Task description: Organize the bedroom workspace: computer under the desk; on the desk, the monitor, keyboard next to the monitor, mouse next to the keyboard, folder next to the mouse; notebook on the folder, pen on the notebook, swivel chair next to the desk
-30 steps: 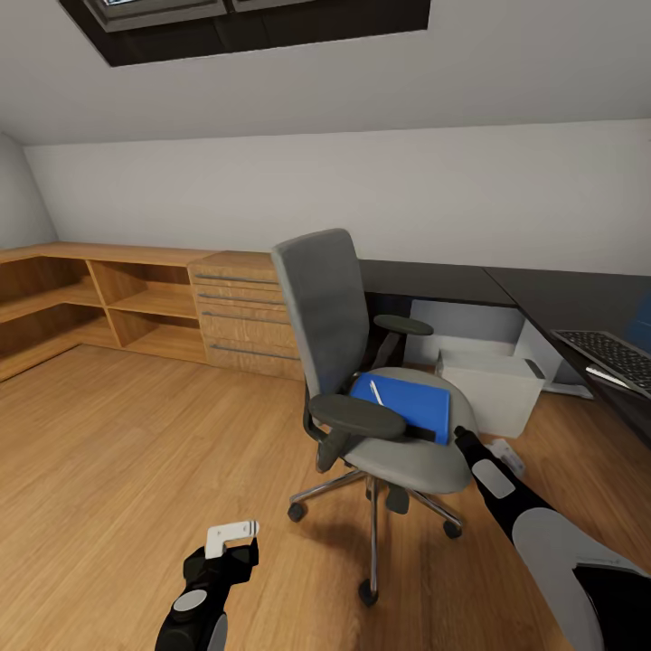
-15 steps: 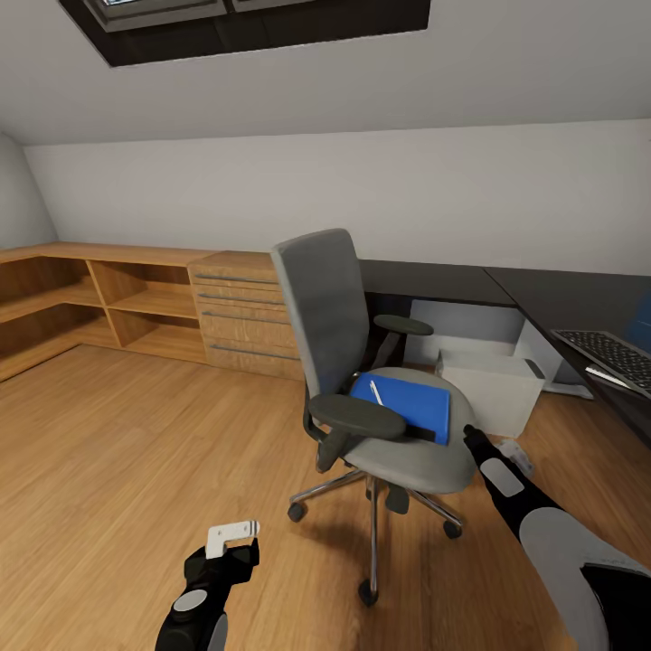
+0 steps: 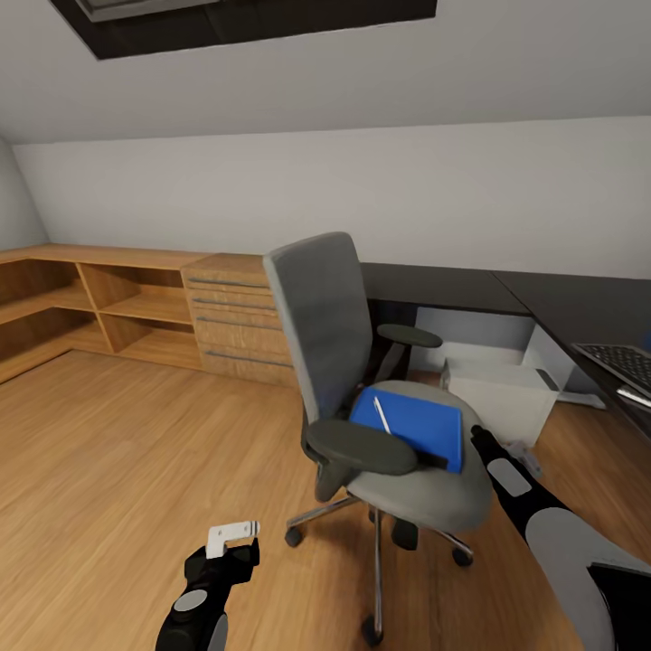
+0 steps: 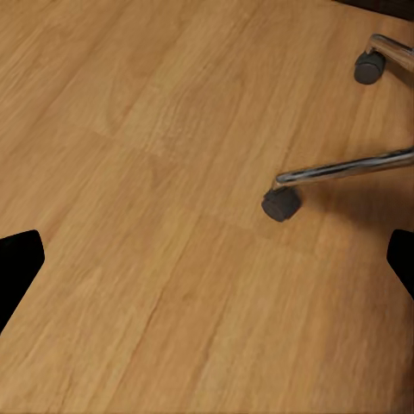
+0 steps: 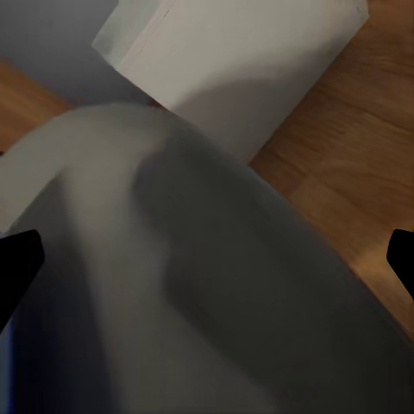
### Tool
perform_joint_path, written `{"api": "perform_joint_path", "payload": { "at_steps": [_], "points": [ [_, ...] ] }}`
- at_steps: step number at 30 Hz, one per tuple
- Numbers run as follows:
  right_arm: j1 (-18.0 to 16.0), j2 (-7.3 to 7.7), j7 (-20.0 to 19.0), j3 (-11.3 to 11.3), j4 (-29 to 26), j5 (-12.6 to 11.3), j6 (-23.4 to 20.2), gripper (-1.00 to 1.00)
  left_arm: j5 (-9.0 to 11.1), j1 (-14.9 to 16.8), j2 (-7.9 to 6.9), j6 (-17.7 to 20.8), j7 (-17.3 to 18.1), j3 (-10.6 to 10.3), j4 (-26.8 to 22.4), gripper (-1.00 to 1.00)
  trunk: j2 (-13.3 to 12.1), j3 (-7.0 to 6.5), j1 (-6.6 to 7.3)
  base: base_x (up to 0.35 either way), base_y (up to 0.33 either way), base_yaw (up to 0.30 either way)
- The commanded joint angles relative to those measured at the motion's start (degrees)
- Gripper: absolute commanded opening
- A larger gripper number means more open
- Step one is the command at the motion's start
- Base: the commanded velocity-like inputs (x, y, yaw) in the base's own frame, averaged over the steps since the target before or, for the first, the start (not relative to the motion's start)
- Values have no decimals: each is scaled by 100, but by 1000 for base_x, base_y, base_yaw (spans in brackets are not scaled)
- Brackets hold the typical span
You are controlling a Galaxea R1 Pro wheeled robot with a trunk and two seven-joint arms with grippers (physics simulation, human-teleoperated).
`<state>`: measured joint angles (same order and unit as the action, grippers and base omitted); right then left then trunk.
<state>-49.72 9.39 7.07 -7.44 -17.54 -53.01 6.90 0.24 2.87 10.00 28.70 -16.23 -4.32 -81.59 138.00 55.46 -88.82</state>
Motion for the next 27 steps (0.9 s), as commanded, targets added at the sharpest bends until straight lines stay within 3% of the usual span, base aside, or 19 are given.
{"api": "perform_joint_path", "payload": {
  "at_steps": [1, 11, 27],
  "points": [
    [-2, 1, 13, 16, -4, -60, 18, 100, 3, 3, 0, 30, -30, -7, -6, 100, 2, 6, 0, 80, 0, 0],
    [-2, 2, 13, 15, 4, -69, 13, 100, 3, 3, 0, 30, -47, -7, -6, 100, 2, 6, 0, 90, 0, 22],
    [-2, -7, 8, 23, 14, -69, 13, 100, 3, 3, 0, 30, -47, -7, -6, 100, 2, 6, 0, 0, 0, 271]
  ]
}}
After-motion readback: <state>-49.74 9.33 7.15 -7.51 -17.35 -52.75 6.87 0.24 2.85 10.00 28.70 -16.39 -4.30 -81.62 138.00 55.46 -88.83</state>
